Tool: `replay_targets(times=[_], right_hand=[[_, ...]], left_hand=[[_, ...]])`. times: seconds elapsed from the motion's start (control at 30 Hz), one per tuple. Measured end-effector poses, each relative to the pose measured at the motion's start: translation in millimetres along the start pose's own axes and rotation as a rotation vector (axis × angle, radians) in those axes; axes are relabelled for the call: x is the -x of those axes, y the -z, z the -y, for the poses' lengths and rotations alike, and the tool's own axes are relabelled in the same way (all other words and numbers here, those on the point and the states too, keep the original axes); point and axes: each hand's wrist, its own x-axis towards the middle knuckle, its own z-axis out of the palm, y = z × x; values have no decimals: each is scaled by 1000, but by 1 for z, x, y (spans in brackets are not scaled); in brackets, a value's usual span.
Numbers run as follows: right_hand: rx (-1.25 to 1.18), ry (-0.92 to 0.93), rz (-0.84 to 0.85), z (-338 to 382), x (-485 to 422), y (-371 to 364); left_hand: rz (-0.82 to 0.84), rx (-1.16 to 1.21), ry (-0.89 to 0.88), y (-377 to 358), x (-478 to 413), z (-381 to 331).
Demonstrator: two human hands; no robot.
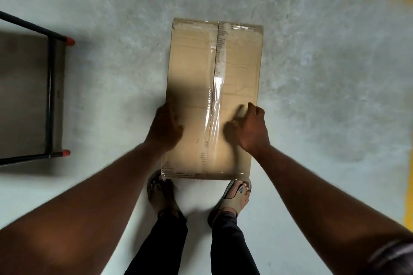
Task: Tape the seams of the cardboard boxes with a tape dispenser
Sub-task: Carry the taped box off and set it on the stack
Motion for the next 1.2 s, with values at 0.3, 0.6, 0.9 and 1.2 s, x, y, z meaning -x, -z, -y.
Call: replay_targets(times=[0.3, 0.6, 0.9, 1.2], right_hand=[[-16, 76, 49, 125, 172, 77], [19, 266, -85, 217, 390, 151], [-181, 365, -160, 195, 546, 117], [-212, 344, -94, 154, 660, 46]], left_hand=[[-10, 57, -7, 116, 191, -74], [-40, -6, -156, 251, 401, -97], [-59, -94, -307, 219, 556, -52], [-79, 120, -175, 166, 682, 19]])
